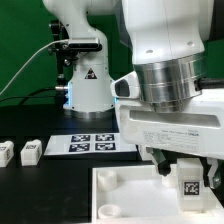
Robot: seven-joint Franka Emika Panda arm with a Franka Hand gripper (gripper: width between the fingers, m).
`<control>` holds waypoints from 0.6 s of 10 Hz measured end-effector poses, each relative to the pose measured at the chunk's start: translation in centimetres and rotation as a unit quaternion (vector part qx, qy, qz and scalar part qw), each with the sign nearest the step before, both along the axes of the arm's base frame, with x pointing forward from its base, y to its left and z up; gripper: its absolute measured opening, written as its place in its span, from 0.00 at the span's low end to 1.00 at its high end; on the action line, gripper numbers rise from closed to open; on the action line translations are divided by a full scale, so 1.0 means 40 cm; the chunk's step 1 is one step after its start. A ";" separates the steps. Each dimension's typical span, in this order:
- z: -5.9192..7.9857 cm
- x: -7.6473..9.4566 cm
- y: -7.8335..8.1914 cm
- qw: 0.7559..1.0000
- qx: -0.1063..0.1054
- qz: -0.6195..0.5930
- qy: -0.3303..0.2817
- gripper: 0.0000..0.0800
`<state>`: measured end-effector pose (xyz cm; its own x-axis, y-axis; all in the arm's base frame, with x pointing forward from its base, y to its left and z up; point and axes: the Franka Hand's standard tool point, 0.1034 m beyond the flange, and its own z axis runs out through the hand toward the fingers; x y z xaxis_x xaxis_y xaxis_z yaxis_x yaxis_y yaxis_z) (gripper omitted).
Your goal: Assemble one leg
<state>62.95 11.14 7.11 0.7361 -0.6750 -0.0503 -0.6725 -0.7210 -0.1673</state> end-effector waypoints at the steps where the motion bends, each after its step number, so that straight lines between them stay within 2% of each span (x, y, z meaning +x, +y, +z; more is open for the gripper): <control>1: -0.001 -0.004 0.000 0.997 -0.012 0.077 -0.005 0.81; 2: 0.000 -0.008 0.002 0.986 -0.031 0.165 -0.004 0.81; 4: 0.015 0.001 0.012 0.947 -0.066 0.315 -0.011 0.81; 5: 0.012 -0.001 0.017 0.961 -0.057 0.271 -0.007 0.66; 6: 0.011 -0.001 0.014 0.963 -0.057 0.263 -0.005 0.66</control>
Offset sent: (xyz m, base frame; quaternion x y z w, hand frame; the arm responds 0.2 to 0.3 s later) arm 0.0059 0.0131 0.0145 -0.1008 0.0046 -0.4122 0.9055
